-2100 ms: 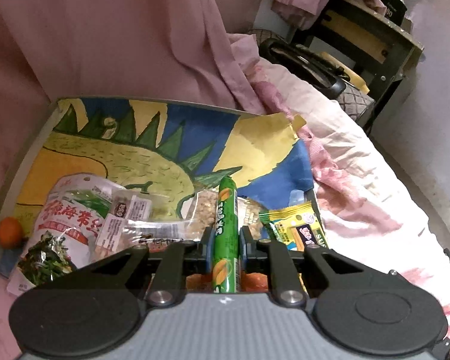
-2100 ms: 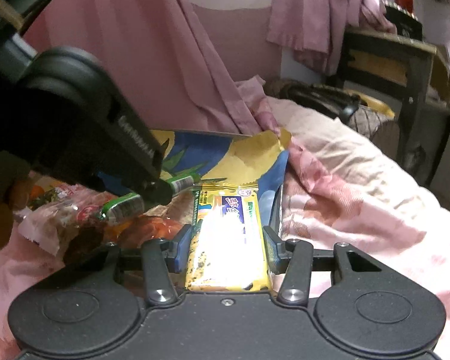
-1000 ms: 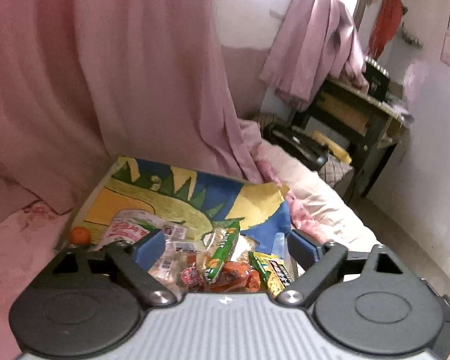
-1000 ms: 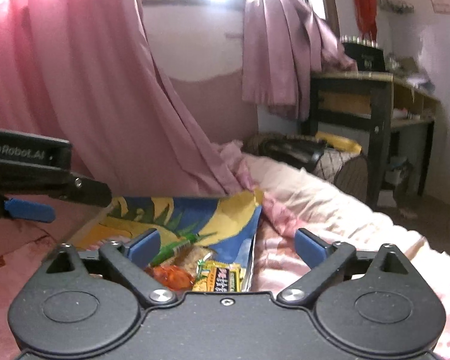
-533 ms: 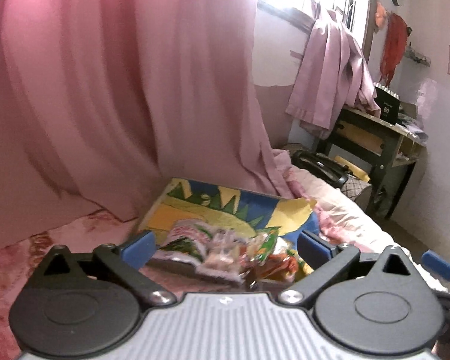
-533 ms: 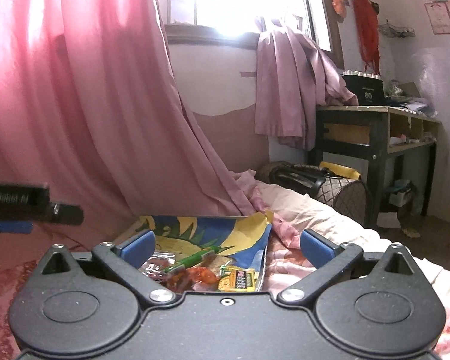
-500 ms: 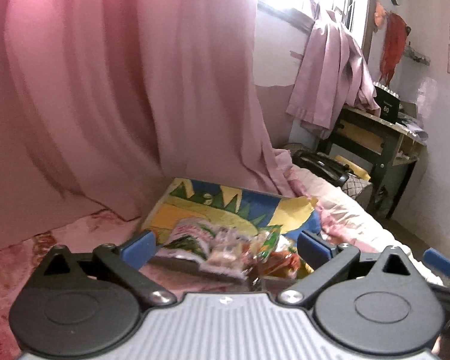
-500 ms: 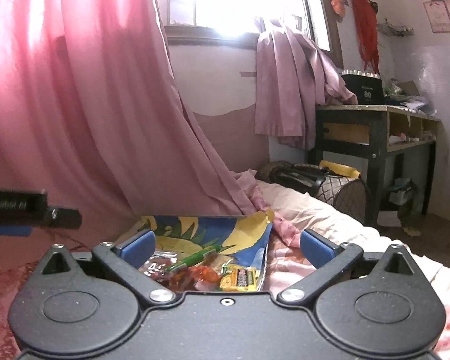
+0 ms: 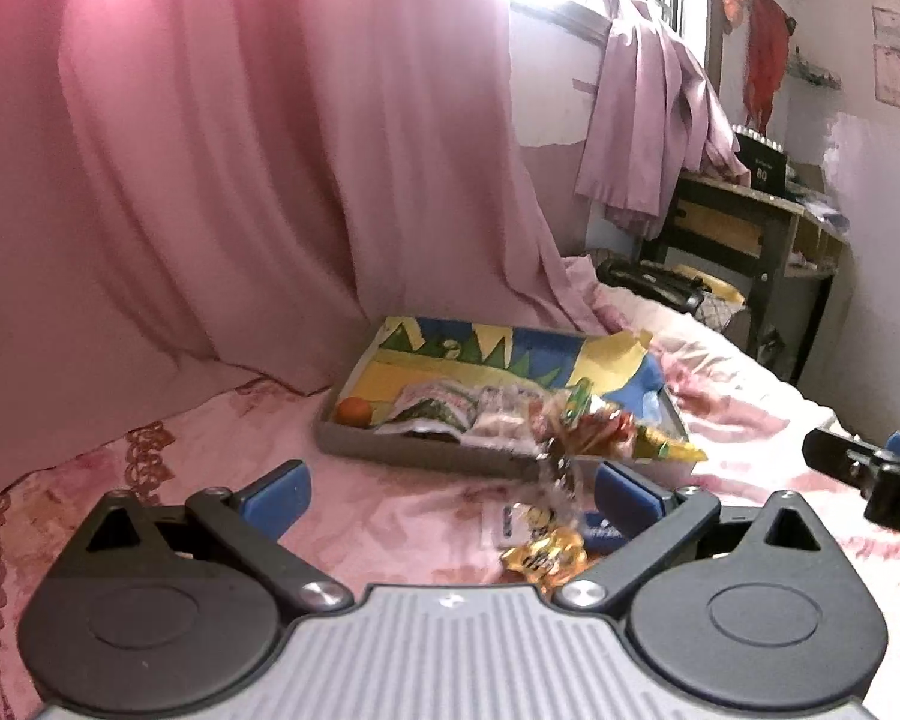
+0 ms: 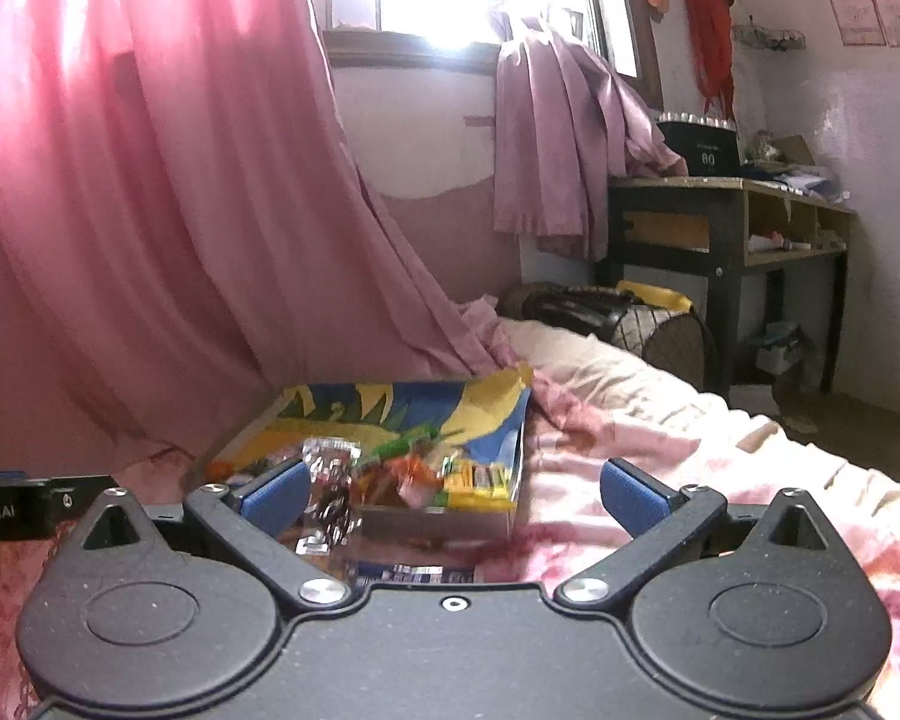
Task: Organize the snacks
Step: 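Move both tools back over the gold pouch and blue stick packet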
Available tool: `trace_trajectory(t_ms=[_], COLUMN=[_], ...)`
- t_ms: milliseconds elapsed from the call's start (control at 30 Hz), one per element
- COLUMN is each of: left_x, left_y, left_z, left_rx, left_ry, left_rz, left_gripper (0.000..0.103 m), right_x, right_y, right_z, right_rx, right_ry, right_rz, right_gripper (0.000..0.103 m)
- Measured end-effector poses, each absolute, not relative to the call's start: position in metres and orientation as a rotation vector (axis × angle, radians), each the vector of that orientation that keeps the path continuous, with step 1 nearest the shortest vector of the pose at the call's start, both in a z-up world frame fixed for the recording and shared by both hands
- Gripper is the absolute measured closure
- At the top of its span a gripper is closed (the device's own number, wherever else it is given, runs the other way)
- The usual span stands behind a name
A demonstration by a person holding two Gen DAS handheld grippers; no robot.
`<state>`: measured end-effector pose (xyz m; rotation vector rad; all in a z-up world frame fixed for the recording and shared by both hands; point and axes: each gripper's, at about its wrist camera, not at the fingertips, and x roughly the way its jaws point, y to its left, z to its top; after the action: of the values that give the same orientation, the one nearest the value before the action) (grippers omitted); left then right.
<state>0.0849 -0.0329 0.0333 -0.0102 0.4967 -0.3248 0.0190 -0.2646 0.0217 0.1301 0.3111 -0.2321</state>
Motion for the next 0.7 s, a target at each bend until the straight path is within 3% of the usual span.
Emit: trace_trajectory(t_ms=[233, 700], left_x=[0.075, 0.098], left_y=[-0.021, -0.016], left_z=[0.009, -0.037], left_rx=[0.038, -0.013], left_ry=[0.539, 0.879], left_rz=[-0.317, -0.264], left_gripper=[0.000, 0.000], right_x=[0.014, 0.037], right_y=[-0.247, -0.220], right_z=[0.011, -0.017], right_rx=[0.092, -0.027], right_ry=[0.375, 0.555], right_rz=[-0.226, -0.172], right_gripper=[0.001, 0.001])
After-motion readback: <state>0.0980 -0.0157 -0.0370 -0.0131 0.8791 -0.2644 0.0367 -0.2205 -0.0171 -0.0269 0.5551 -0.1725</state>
